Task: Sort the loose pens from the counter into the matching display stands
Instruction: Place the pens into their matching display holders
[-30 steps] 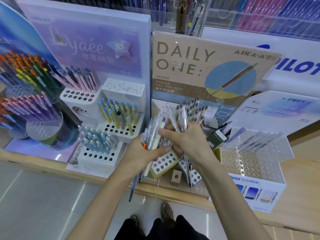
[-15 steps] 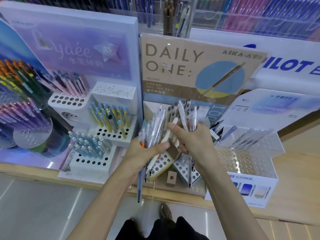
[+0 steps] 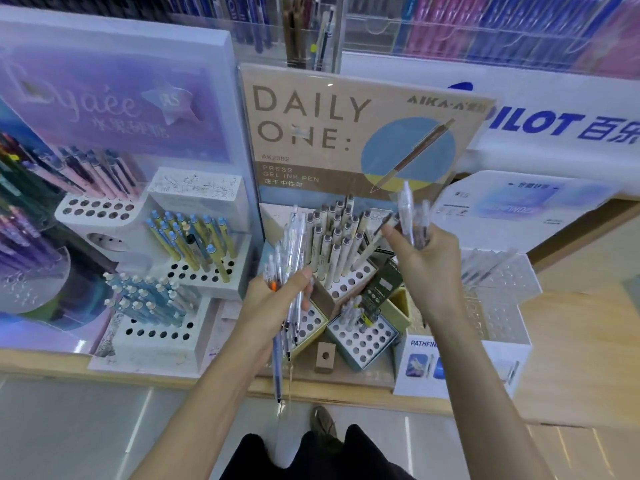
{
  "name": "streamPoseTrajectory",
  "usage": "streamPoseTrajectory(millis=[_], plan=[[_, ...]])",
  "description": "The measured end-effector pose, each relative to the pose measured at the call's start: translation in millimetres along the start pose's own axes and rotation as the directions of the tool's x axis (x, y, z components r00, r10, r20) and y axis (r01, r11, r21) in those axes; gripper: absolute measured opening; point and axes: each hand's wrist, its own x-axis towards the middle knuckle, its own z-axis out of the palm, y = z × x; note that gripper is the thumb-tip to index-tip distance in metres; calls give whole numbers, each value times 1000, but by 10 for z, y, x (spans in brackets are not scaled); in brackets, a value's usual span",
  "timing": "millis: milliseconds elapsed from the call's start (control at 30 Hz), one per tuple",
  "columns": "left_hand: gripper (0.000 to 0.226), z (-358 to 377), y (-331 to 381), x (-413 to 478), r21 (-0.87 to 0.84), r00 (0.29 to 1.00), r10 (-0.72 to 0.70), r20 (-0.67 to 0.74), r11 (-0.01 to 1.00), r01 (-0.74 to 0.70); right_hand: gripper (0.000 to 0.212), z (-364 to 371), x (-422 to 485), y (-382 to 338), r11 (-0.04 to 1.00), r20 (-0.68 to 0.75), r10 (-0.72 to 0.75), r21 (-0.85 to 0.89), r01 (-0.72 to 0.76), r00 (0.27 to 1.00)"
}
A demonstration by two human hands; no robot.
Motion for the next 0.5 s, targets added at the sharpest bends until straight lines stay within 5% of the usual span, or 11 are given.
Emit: streamPoseTrajectory(millis=[300,500], plan=[[21,-16,68,-8,-23,999,11,-43,1000,-12,32,172,83,281,969,119,-117,-203,139,986],[22,-2,78,-43,-57,998,-7,-56,998,4,25,200,148,289,979,144,-97,-163,121,985]])
